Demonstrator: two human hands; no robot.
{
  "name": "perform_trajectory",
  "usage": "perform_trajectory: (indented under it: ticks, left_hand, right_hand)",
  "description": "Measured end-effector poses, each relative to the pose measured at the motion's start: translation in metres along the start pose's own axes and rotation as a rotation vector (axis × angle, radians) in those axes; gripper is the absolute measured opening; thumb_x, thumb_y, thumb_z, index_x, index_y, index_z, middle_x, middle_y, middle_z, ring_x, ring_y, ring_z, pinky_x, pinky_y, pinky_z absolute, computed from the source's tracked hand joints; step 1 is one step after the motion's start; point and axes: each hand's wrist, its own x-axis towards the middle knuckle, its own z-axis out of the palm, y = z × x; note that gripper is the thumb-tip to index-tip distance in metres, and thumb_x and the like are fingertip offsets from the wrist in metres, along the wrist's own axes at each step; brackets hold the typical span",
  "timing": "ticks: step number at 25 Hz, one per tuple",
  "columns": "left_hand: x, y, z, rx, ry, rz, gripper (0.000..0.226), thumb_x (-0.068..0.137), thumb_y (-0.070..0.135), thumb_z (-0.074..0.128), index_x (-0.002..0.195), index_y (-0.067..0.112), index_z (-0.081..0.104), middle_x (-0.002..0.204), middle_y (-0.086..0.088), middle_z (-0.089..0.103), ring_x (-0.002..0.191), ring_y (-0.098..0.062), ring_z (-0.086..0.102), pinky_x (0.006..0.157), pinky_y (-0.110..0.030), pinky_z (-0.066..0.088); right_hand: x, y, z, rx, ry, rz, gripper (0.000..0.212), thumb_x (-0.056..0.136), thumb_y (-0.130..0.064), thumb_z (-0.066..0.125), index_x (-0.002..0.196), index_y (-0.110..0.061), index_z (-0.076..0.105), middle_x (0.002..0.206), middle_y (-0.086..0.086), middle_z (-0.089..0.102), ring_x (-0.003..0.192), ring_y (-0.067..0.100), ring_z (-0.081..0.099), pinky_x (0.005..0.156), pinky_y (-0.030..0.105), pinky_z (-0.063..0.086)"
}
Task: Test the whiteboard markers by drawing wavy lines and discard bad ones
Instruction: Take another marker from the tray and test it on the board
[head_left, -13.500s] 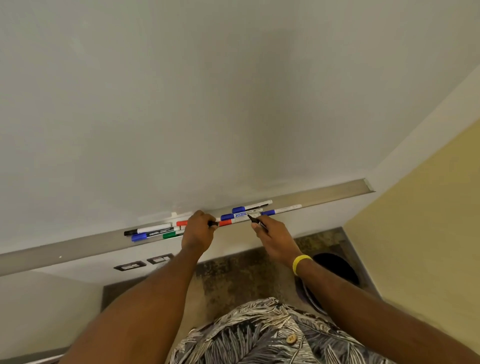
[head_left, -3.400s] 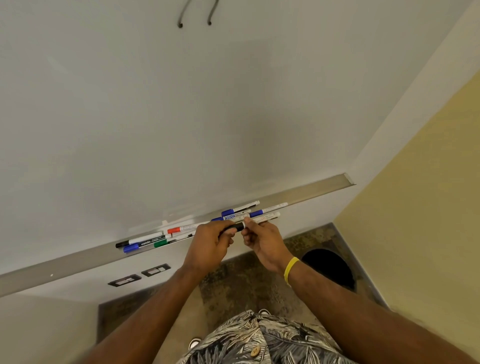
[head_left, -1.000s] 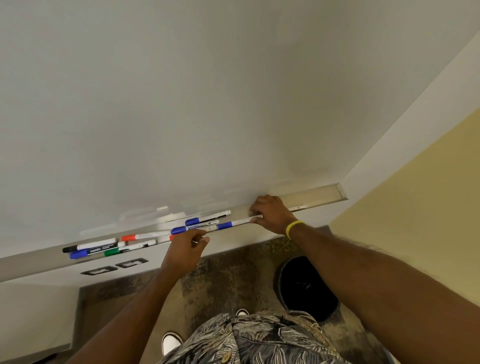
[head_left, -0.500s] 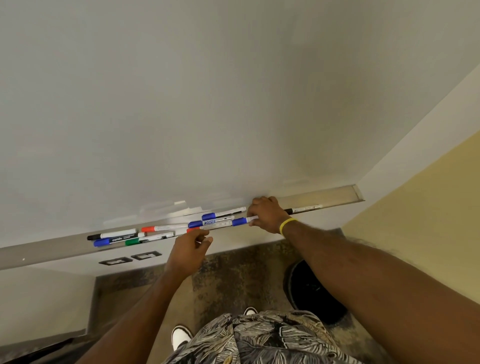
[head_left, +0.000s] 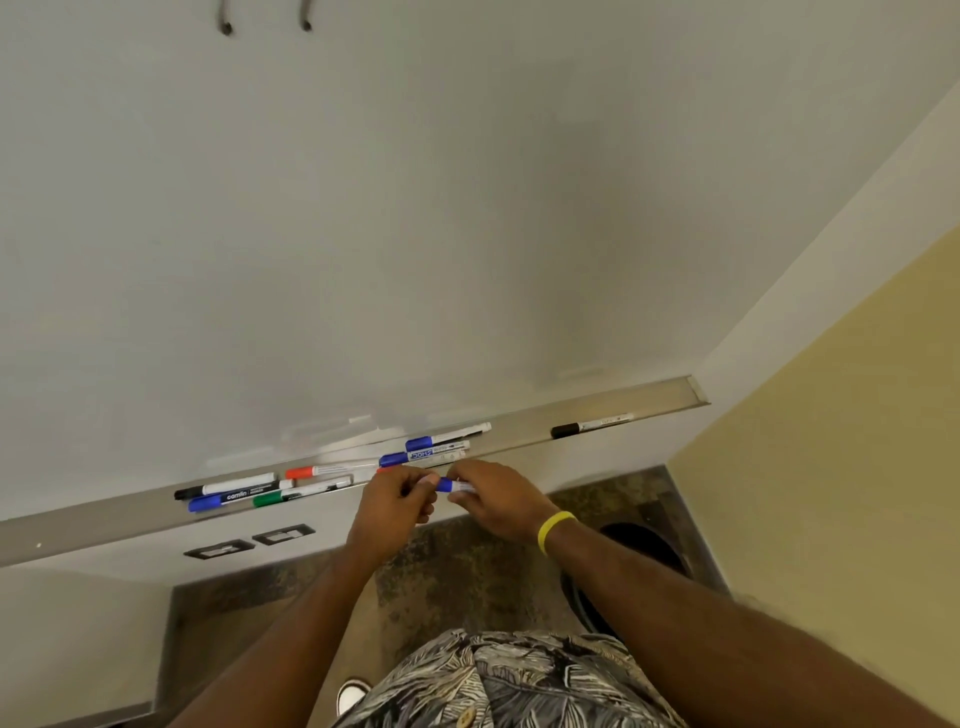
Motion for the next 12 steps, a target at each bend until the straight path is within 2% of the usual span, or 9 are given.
perform_trajectory:
  ticks: [4, 8, 10, 12]
  left_hand:
    - [-0.011, -0.004, -0.006, 0.002, -0.045, 0.054, 0.015, 0.097, 0.024, 0.056, 0.099, 0.019, 0.069, 0.081, 0.002, 0.071, 0.071, -0.014, 0.068, 0.07, -0.023, 0.058]
    - [-0.022, -0.005, -0.014, 0.034, -0.024, 0.088, 0.016, 0.098, 0.024, 0.054, 0.091, 0.025, 0.069, 0.076, 0.006, 0.07, 0.068, -0.013, 0.067, 0.066, -0.017, 0.055]
    - [-0.023, -0.008, -0.019, 0.048, -0.038, 0.105, 0.018, 0.098, 0.024, 0.054, 0.088, 0.026, 0.069, 0.072, 0.006, 0.07, 0.066, -0.012, 0.067, 0.067, -0.02, 0.057]
    - [-0.023, -0.011, -0.02, 0.063, -0.066, 0.109, 0.021, 0.098, 0.024, 0.055, 0.085, 0.025, 0.071, 0.07, 0.004, 0.07, 0.065, -0.014, 0.067, 0.07, -0.025, 0.059]
  right_hand:
    - [-0.012, -0.017, 0.01, 0.046, 0.04, 0.01, 0.032, 0.101, -0.038, 0.046, 0.116, -0.014, 0.06, 0.109, 0.007, 0.065, 0.095, 0.02, 0.058, 0.082, 0.031, 0.046]
    - [-0.018, -0.031, 0.017, -0.007, 0.077, 0.005, 0.033, 0.103, -0.042, 0.041, 0.115, -0.018, 0.06, 0.107, 0.005, 0.068, 0.091, 0.019, 0.06, 0.077, 0.027, 0.043]
    - [-0.02, -0.036, 0.022, -0.022, 0.083, 0.013, 0.033, 0.103, -0.043, 0.04, 0.114, -0.018, 0.059, 0.104, 0.005, 0.069, 0.088, 0.02, 0.06, 0.074, 0.025, 0.04]
    - [-0.022, -0.038, 0.024, -0.032, 0.083, 0.026, 0.033, 0.102, -0.045, 0.04, 0.112, -0.02, 0.059, 0.1, 0.005, 0.069, 0.084, 0.021, 0.061, 0.071, 0.029, 0.043]
